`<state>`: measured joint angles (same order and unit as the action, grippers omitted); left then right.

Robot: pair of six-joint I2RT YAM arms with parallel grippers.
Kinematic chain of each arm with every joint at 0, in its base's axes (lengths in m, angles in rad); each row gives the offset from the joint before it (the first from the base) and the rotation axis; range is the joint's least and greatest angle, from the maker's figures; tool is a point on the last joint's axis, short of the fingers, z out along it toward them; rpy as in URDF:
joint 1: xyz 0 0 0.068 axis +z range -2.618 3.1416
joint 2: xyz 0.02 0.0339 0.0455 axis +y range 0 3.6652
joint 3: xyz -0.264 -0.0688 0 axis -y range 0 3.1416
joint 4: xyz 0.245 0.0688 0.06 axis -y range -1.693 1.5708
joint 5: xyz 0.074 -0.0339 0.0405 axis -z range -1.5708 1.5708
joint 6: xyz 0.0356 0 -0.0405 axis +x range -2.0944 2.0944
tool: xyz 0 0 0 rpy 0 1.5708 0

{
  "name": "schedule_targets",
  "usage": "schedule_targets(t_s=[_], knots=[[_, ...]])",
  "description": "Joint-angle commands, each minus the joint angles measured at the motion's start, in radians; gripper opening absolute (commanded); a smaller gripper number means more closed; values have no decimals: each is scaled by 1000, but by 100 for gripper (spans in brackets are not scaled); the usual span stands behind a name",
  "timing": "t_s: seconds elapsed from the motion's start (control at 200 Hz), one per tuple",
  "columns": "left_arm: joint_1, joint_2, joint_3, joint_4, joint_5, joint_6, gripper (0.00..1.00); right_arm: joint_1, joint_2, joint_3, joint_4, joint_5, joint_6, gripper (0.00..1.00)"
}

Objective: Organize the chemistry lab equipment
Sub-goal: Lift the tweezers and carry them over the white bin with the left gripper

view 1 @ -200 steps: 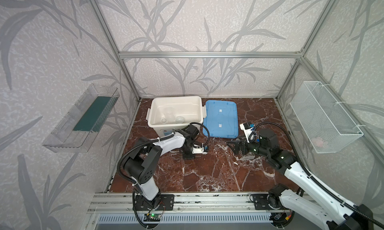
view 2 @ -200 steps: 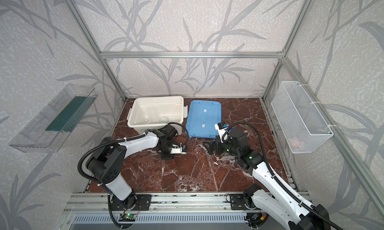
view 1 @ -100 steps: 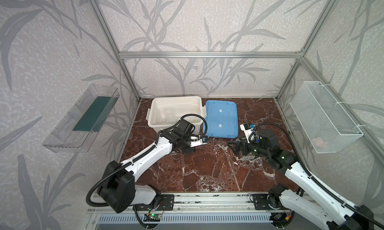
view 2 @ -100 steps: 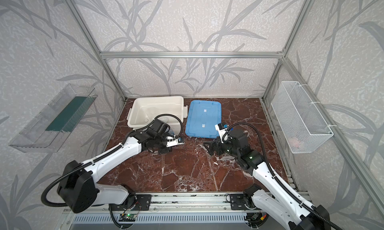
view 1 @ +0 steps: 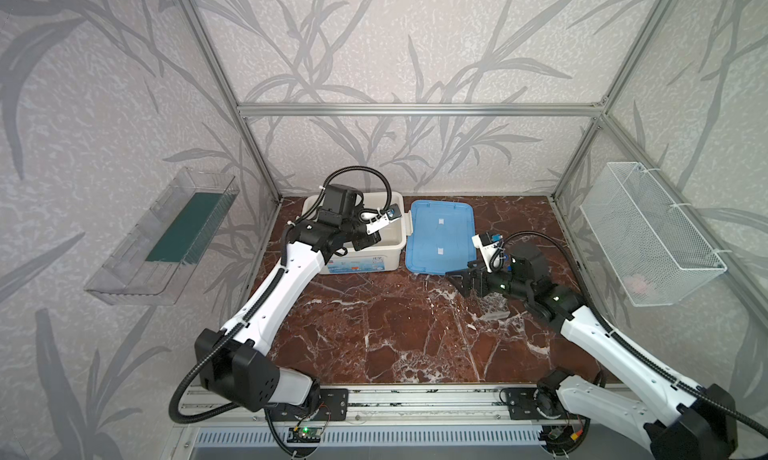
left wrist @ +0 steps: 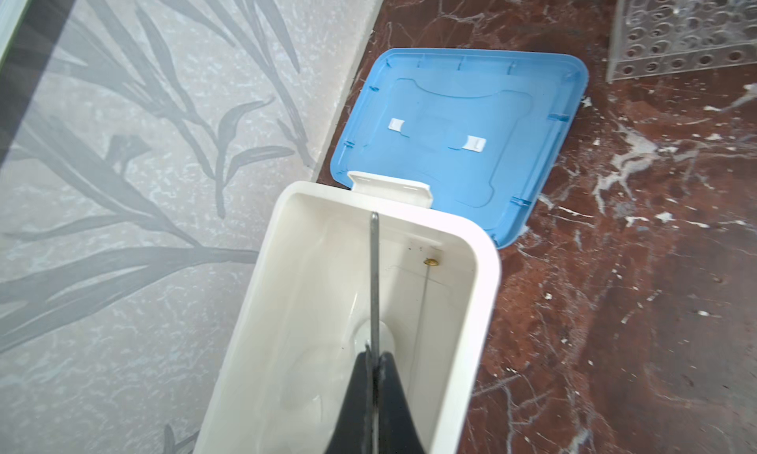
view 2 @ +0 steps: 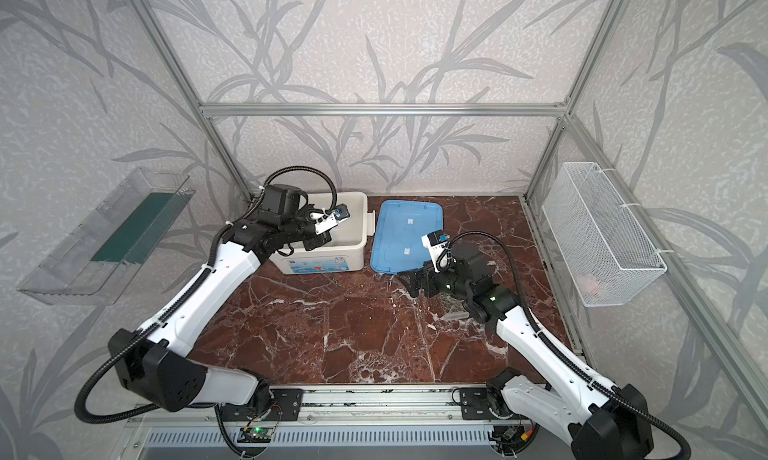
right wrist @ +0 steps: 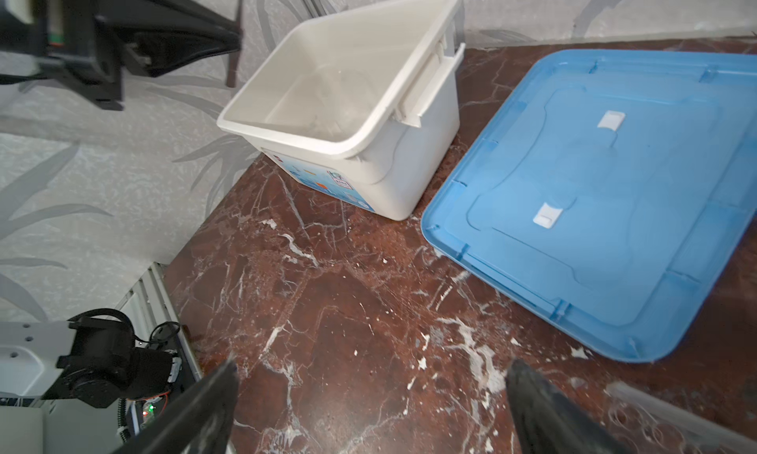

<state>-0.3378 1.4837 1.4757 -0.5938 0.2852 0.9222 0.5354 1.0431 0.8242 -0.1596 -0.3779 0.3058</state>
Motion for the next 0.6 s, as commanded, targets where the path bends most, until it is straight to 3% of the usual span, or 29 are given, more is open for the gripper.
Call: schedule_targets(t_s=[0.0,0.13,0.385,0.595], knots=[[23,129,125,-83,-12,35,0,26,33,78,39,2,-17,100],[36,254,211,-64,-54,-31,0,30,96,127,78,11,8,100],[42,355,290,-26,-54,-434,0,29,180,173,140,50,65,100],[42,475,441,-123,-30,-801,0,30,215,169,159,57,73,100]])
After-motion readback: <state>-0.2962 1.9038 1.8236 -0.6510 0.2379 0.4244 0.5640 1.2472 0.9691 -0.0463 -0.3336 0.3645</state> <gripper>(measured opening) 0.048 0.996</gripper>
